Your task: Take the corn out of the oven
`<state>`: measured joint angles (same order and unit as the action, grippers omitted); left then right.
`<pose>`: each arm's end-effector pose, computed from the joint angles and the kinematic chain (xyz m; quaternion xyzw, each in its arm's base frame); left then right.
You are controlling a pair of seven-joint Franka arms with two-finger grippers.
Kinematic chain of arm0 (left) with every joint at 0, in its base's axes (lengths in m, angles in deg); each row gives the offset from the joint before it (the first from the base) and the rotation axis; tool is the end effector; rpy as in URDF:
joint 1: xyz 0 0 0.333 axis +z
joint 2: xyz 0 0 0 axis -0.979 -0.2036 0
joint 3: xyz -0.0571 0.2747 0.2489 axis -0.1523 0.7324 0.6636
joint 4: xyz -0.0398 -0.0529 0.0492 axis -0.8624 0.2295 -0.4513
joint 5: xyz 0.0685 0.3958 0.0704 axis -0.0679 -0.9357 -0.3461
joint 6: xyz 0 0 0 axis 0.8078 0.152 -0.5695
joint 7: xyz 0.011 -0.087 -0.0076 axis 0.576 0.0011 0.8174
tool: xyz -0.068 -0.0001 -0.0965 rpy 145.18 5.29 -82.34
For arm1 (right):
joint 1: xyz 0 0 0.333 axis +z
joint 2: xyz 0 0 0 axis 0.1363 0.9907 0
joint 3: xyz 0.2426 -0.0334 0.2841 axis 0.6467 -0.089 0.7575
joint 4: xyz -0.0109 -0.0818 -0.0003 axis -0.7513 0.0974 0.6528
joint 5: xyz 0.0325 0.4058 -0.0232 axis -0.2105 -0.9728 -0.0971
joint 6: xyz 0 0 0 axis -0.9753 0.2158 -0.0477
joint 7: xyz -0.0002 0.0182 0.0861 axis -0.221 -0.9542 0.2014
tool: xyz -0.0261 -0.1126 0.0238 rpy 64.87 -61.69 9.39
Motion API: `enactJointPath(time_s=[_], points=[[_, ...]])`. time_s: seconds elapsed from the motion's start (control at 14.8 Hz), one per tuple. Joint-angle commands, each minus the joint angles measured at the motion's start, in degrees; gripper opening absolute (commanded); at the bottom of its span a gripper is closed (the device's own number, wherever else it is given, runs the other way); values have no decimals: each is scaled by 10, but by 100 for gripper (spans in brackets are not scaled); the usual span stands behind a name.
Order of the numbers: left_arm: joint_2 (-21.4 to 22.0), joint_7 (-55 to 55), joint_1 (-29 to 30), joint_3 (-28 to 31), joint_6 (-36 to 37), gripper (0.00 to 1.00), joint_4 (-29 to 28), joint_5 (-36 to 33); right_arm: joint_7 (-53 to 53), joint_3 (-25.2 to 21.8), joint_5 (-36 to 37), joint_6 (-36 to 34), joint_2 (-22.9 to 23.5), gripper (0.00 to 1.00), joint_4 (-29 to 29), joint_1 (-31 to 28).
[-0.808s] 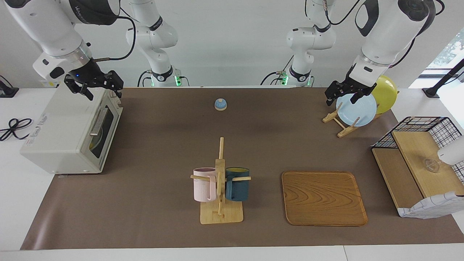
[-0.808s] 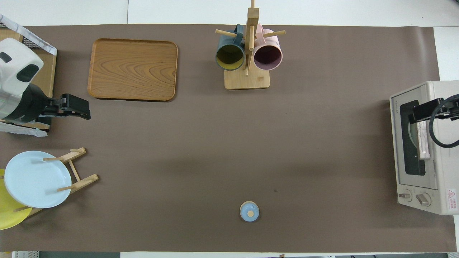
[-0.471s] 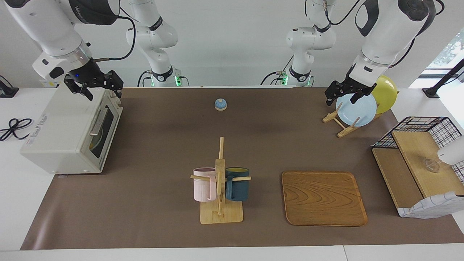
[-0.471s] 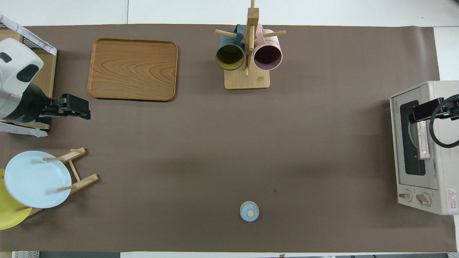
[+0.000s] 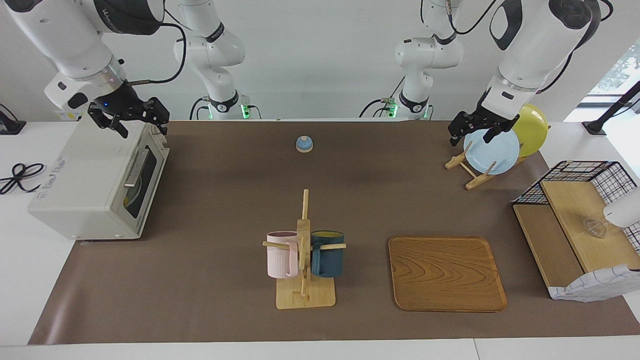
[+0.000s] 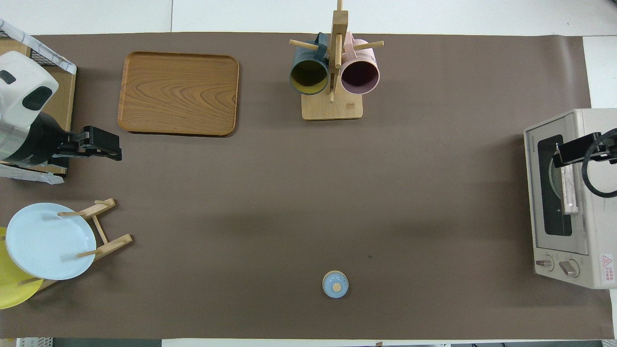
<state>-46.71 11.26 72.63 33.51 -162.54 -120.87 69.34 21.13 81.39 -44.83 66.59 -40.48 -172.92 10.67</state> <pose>0.5497 -0.0962 0.6435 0.9991 0.0241 -0.0268 0.0225 0.5560 -0.0503 0.6612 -0.9982 -0.0199 0.0550 0.0155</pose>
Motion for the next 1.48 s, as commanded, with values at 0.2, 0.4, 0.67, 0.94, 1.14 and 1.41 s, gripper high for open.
enactJointPath(time_s=[0.2,0.4,0.67,0.94,1.14,1.41], points=[[9,-1,5,-3,-4,100,-9,-5,7,4,-12,10,-11,11,-16,-8],[9,-1,5,-3,-4,100,-9,-5,-29,3,-11,35,-21,0,-40,-18],[9,-1,5,-3,-4,100,-9,-5,-40,2,11,52,-20,0,-41,-17],[9,-1,5,-3,-4,100,-9,-5,78,2,67,121,-56,0,-131,-20],[9,-1,5,-3,-3,100,-9,-5,107,2,78,183,-87,0,-208,-28],[9,-1,5,-3,-4,100,-9,-5,107,2,79,203,-81,0,-228,-35]])
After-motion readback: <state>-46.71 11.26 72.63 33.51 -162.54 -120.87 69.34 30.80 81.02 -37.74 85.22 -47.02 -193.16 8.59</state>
